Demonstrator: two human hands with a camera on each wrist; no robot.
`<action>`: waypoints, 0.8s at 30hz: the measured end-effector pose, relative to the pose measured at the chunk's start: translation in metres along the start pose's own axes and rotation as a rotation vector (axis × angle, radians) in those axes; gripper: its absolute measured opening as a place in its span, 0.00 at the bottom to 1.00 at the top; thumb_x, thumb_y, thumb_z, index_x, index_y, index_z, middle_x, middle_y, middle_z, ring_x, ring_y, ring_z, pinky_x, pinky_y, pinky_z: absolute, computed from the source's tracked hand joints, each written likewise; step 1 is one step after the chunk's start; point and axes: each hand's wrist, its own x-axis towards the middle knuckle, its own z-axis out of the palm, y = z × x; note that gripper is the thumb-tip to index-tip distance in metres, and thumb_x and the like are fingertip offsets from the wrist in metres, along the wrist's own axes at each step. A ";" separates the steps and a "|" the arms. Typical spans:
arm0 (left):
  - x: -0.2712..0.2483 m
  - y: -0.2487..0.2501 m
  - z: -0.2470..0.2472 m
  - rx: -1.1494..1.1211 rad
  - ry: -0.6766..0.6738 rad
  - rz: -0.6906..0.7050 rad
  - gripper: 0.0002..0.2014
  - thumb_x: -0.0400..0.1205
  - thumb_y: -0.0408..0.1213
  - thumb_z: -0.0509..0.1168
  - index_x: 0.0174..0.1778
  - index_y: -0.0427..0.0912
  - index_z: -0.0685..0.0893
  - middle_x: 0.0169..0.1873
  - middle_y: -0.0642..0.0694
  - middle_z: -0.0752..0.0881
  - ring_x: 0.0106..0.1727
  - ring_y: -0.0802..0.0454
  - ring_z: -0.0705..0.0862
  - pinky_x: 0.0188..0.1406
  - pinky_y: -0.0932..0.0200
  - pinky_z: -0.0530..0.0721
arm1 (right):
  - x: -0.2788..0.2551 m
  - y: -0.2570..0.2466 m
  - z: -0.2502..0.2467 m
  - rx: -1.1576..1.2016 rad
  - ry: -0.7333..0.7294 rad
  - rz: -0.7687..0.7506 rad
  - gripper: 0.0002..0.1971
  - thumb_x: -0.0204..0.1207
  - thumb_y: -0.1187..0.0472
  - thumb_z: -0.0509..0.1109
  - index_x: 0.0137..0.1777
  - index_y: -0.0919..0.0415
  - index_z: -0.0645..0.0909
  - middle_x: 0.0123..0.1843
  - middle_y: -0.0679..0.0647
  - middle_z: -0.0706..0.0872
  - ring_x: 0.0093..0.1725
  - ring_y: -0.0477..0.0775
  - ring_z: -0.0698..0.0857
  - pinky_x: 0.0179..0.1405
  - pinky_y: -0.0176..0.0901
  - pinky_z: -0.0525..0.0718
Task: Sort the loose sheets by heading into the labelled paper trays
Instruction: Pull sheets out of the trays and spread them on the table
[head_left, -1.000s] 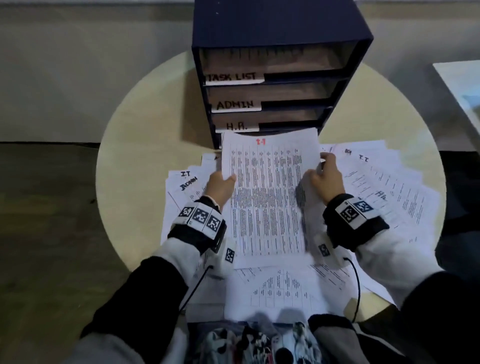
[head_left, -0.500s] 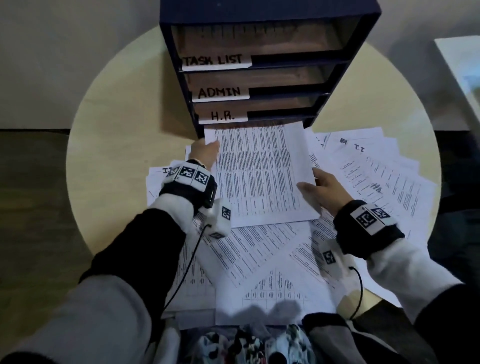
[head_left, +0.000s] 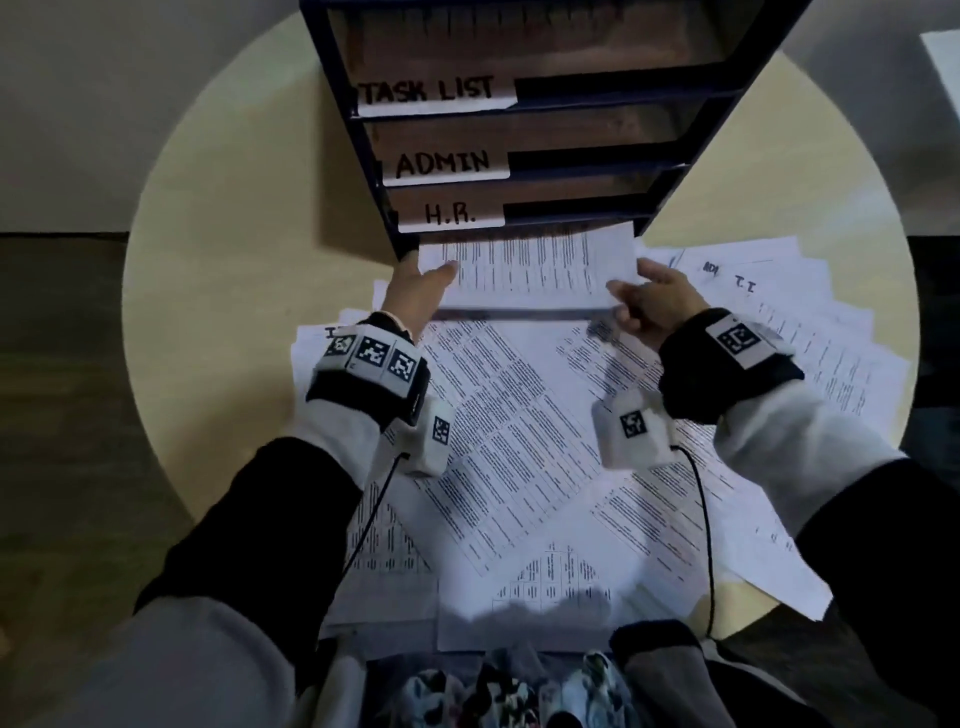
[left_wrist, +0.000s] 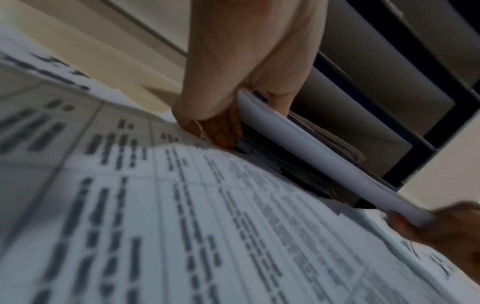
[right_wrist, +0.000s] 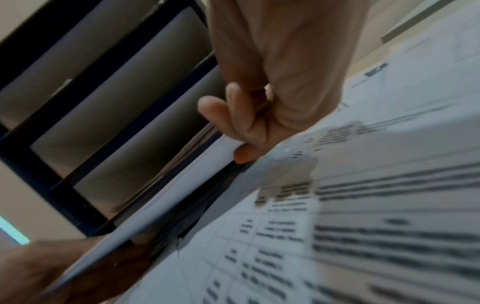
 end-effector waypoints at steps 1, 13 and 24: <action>-0.001 -0.003 0.001 0.011 -0.010 -0.003 0.36 0.82 0.47 0.62 0.82 0.44 0.52 0.81 0.37 0.60 0.80 0.35 0.60 0.77 0.40 0.61 | 0.006 -0.004 0.005 0.049 0.046 0.004 0.18 0.80 0.78 0.53 0.62 0.56 0.65 0.41 0.58 0.77 0.15 0.45 0.67 0.12 0.32 0.61; 0.002 0.005 0.003 -0.052 0.020 0.136 0.11 0.82 0.23 0.56 0.37 0.36 0.78 0.30 0.44 0.78 0.32 0.53 0.77 0.34 0.65 0.76 | 0.050 -0.012 0.047 0.066 0.270 -0.137 0.10 0.80 0.81 0.48 0.48 0.66 0.64 0.32 0.62 0.74 0.14 0.49 0.81 0.12 0.33 0.76; 0.009 0.016 0.018 0.292 0.063 0.217 0.11 0.81 0.36 0.60 0.55 0.35 0.81 0.56 0.36 0.85 0.58 0.39 0.83 0.61 0.46 0.81 | 0.060 -0.012 0.046 0.154 0.173 -0.105 0.09 0.78 0.79 0.49 0.41 0.68 0.67 0.40 0.60 0.73 0.33 0.56 0.77 0.24 0.40 0.82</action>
